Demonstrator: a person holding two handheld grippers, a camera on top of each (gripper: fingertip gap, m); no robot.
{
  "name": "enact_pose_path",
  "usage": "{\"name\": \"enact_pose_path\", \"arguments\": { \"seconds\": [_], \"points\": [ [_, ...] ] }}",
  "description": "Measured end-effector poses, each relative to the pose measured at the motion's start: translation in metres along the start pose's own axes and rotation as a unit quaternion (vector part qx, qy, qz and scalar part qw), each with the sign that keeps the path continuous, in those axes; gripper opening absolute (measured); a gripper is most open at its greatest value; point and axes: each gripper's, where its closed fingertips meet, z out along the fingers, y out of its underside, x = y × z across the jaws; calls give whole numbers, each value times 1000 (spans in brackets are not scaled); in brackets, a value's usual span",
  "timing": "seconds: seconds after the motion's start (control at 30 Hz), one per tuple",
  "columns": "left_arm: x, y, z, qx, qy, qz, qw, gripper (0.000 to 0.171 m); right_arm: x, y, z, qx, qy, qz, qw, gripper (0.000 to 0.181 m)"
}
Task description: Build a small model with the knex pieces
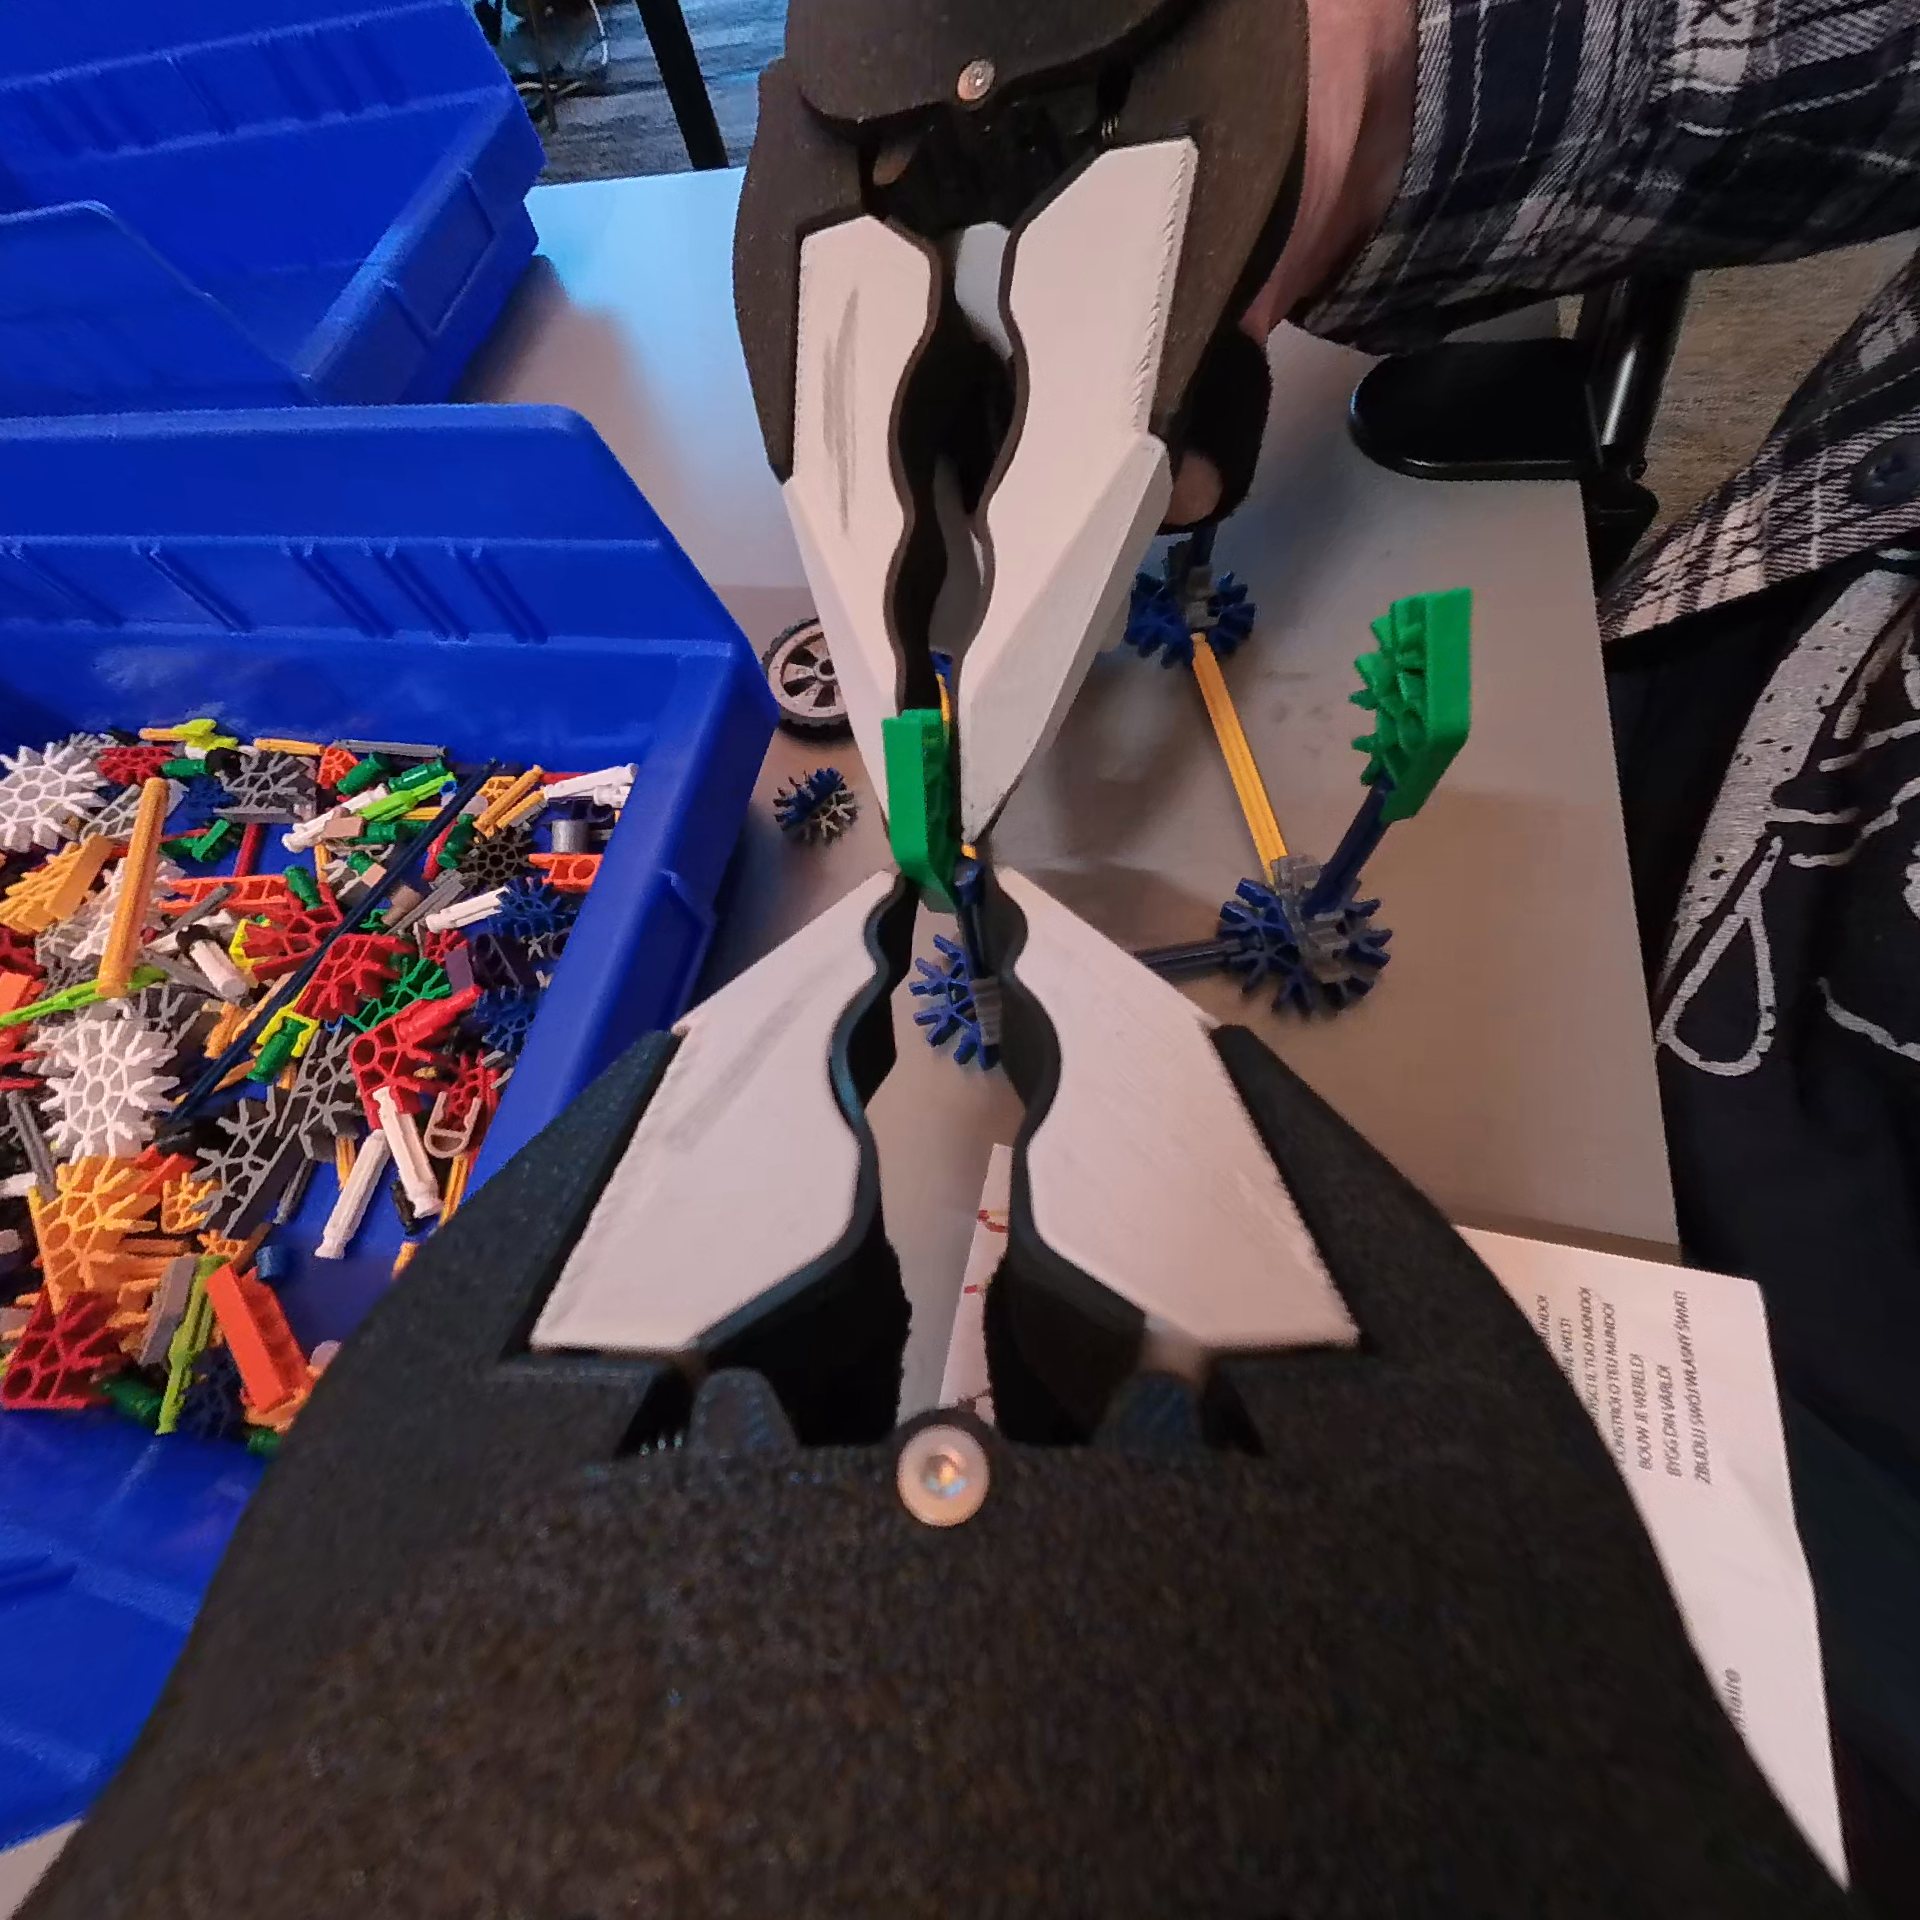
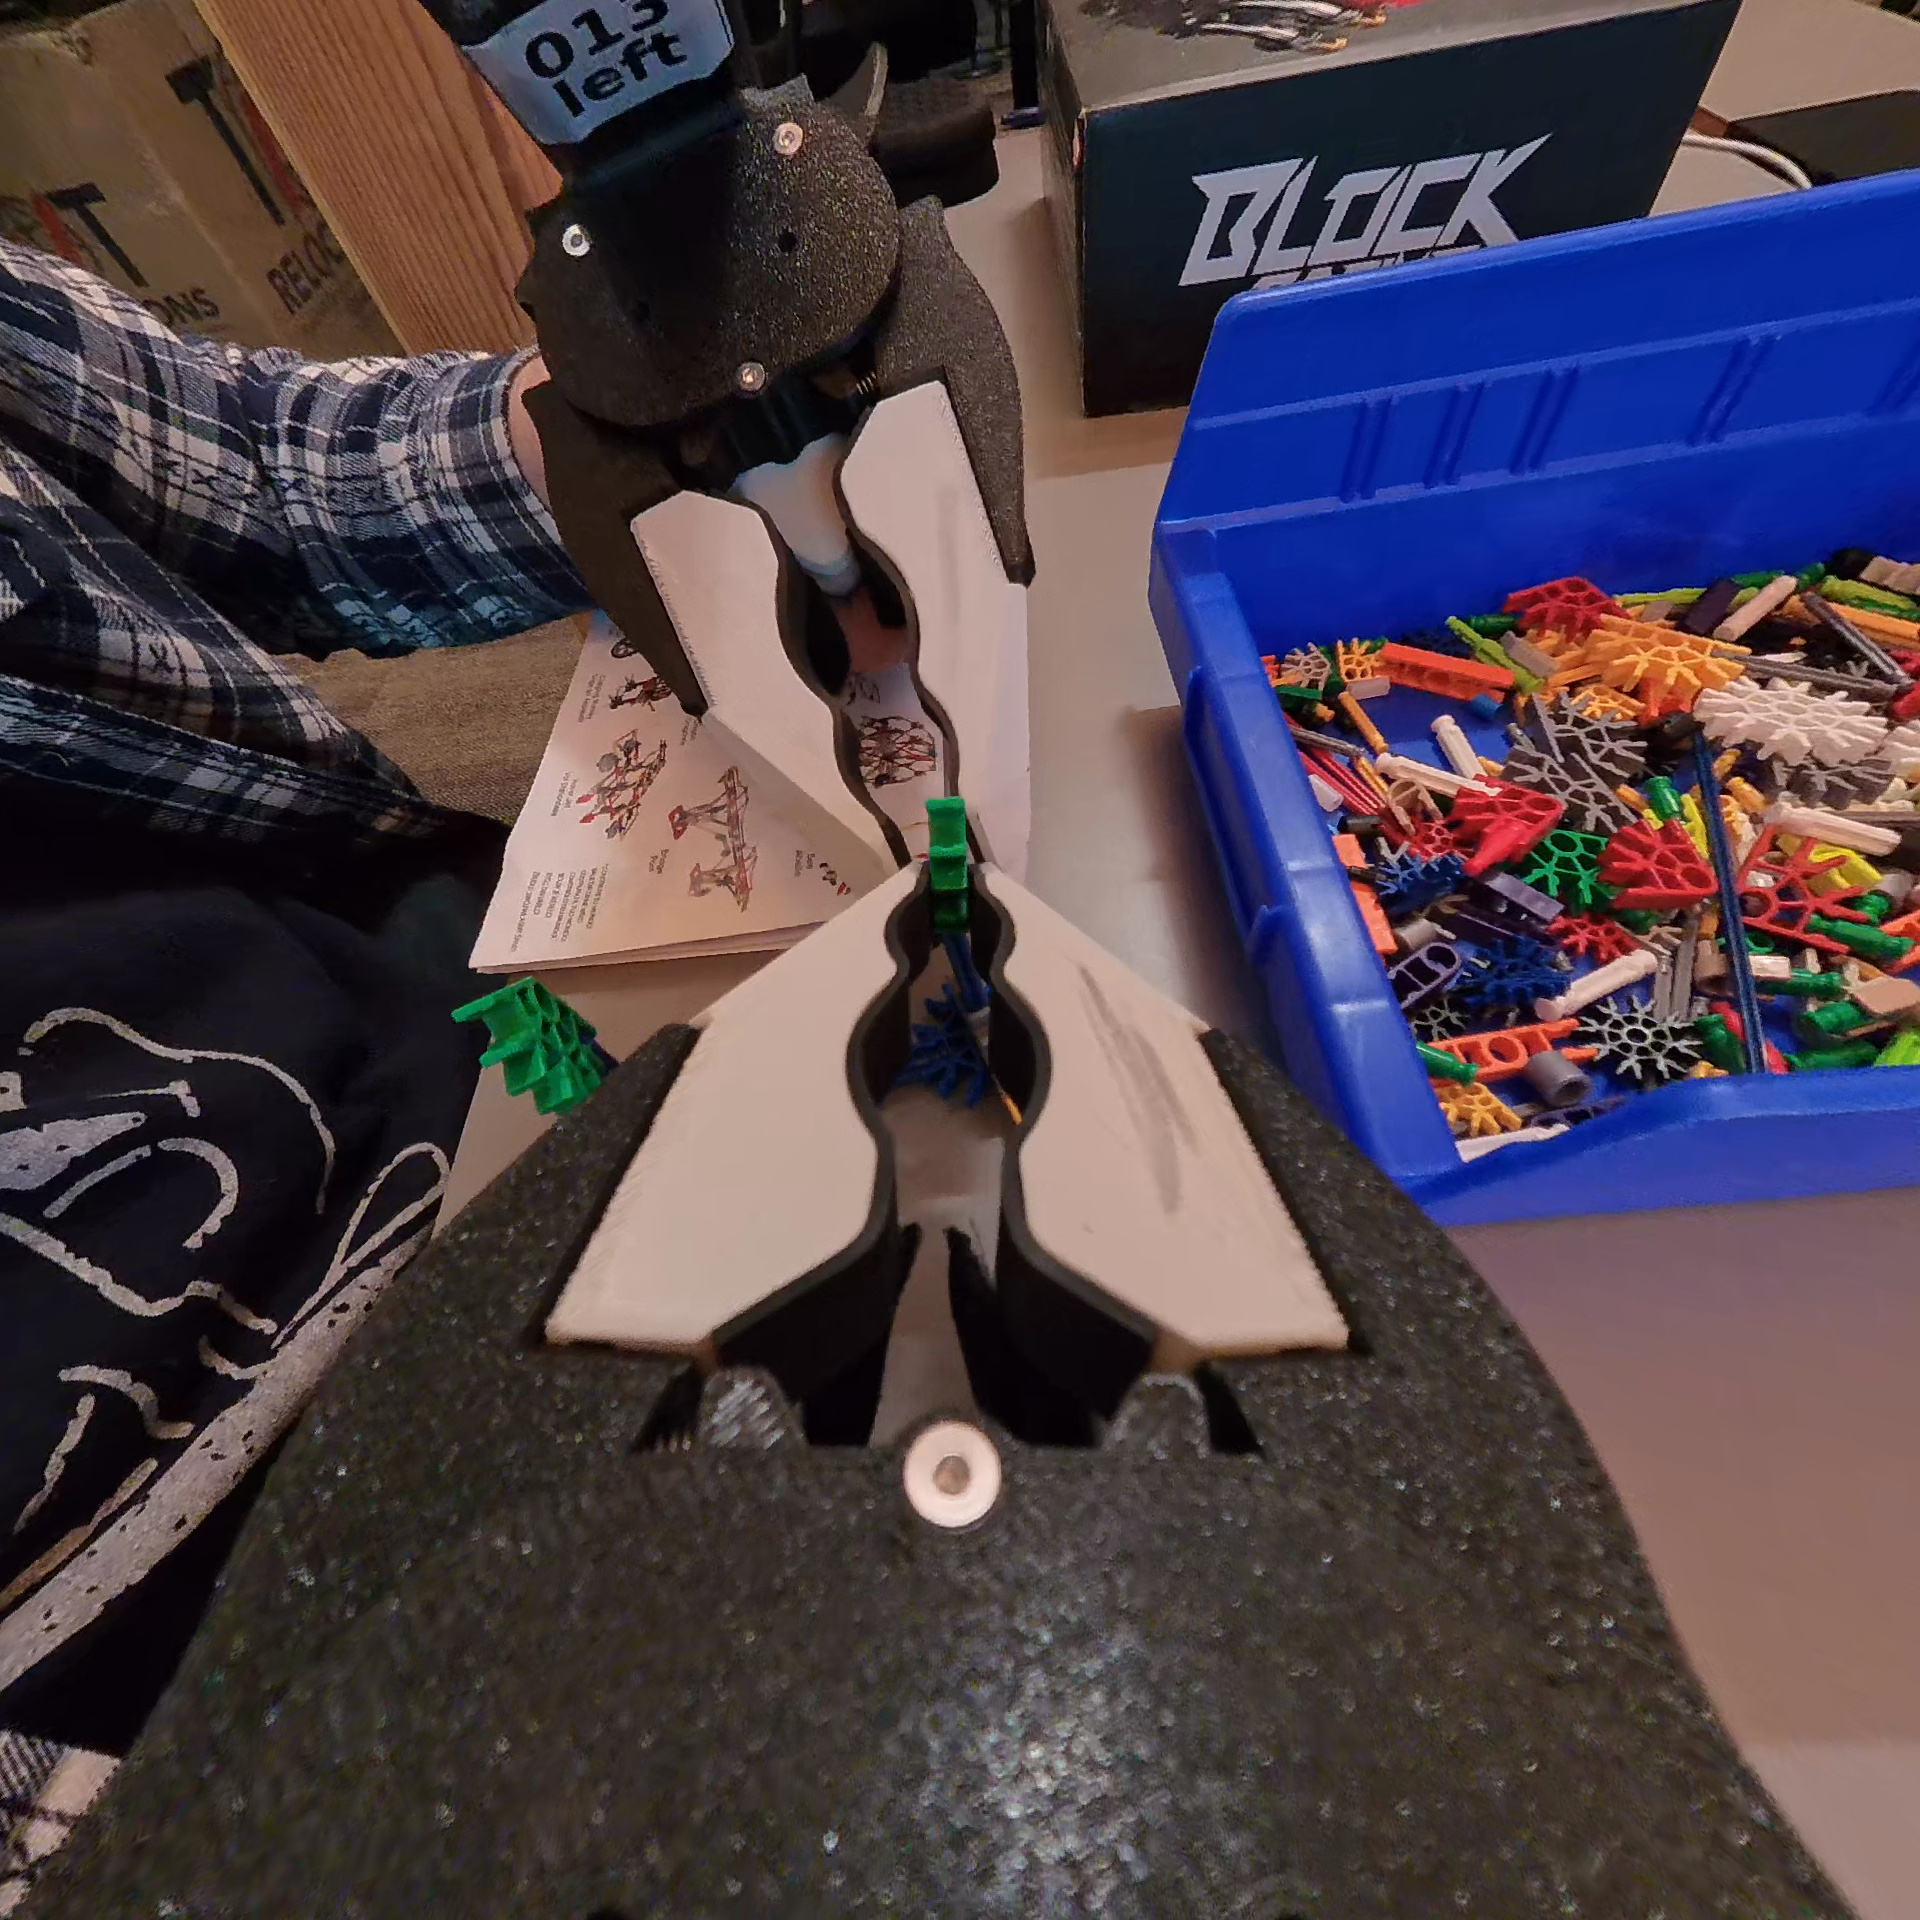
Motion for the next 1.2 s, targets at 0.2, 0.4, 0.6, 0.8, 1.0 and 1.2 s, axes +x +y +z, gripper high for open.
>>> {"name": "enact_pose_path", "arguments": {
  "seconds": [0.2,0.4,0.6,0.8,1.0,1.2],
  "points": [
    [0,-1,-1,3,1,4,1000,9,-1,-1,-1,8,-7,6,1000,6],
    [2,-1,0,3,-1,14,1000,3,-5,0,2,0,-5,-14,1000,8],
    [2,-1,1,4,-1,13,1000,3,-5,0,1,-4,-4,-13,1000,9],
    [-4,-1,2,-3,-11,-1,1000,14,-4,6,-4,-39,1,-9,999,27],
    [-10,-7,-15,-6,-26,-2,1000,23,-3,-8,-22,-23,16,-24,999,28],
    [-41,-33,-59,-8,-89,32,996,20,3,-27,-38,15,40,-28,999,28]
  ]
}}
